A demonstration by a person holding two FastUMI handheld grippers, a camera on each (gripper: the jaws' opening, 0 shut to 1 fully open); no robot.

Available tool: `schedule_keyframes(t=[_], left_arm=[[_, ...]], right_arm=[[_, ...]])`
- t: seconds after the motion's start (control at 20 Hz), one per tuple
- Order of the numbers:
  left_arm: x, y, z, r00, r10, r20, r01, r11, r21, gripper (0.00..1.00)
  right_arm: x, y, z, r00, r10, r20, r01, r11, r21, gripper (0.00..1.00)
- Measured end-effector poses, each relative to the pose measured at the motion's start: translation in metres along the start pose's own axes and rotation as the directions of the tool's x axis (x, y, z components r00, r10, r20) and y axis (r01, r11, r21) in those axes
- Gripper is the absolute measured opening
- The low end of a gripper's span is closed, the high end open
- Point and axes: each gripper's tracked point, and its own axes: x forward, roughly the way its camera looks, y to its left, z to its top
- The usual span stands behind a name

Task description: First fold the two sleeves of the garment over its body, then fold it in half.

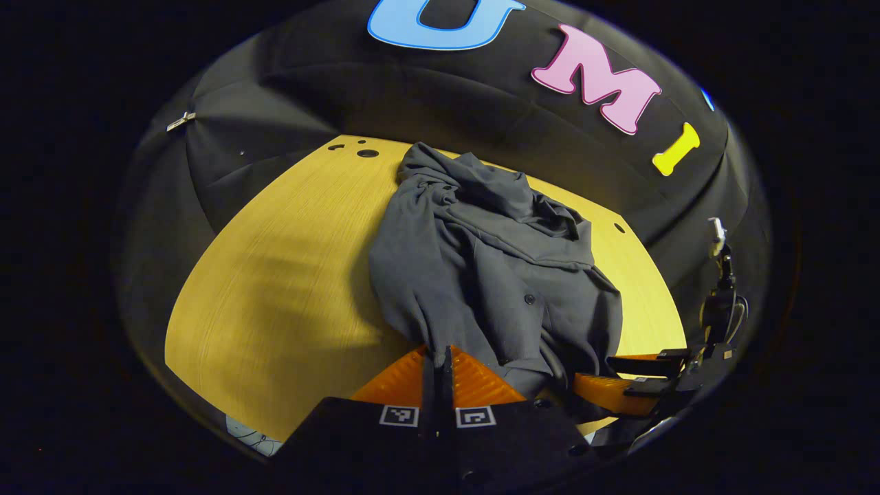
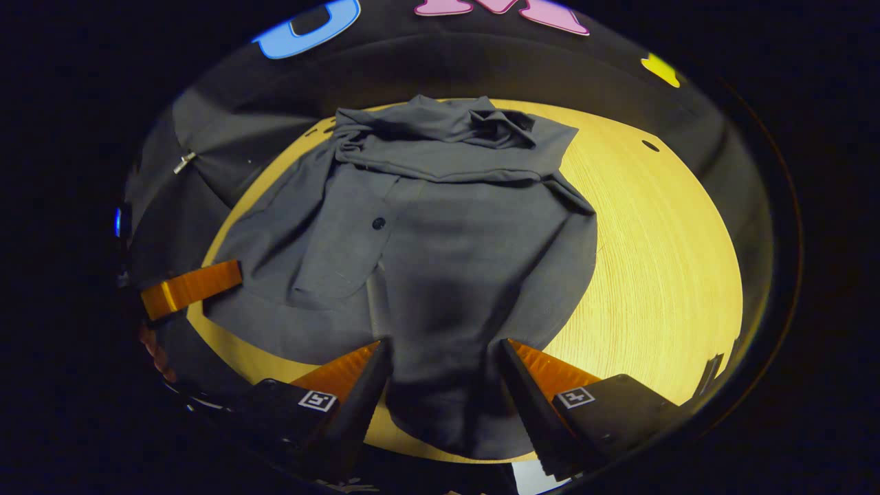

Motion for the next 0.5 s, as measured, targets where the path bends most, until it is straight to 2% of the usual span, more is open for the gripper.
schedule_keyframes(t=[0.1, 0.2, 0.3, 0.4, 0.5], left_arm=[[0.001, 0.001, 0.001, 1.0, -0.003, 0.0, 0.003, 1.0, -0.001, 0.06], [0.0, 0.001, 0.001, 1.0, -0.006, 0.0, 0.006, 1.0, -0.004, 0.05], [0.002, 0.002, 0.001, 1.0, -0.008, -0.003, 0.008, 1.0, -0.011, 0.05], [0.003, 0.003, 0.0, 1.0, -0.01, -0.008, 0.01, 1.0, -0.014, 0.05], [0.004, 0.003, 0.003, 1.0, -0.011, -0.007, 0.011, 1.0, -0.016, 0.05]], right_arm=[[0.009, -0.004, -0.008, 0.998, -0.043, -0.036, 0.041, 0.998, -0.047, 1.0], [0.012, -0.004, -0.002, 0.998, -0.054, -0.023, 0.052, 0.997, -0.058, 0.99], [0.015, -0.016, 0.008, 0.997, -0.075, 0.002, 0.075, 0.997, -0.016, 0.72], [0.02, -0.014, 0.016, 1.0, -0.03, 0.001, 0.03, 0.998, 0.052, 0.19], [0.023, -0.013, 0.022, 1.0, 0.028, 0.001, -0.028, 0.994, 0.103, 0.08]])
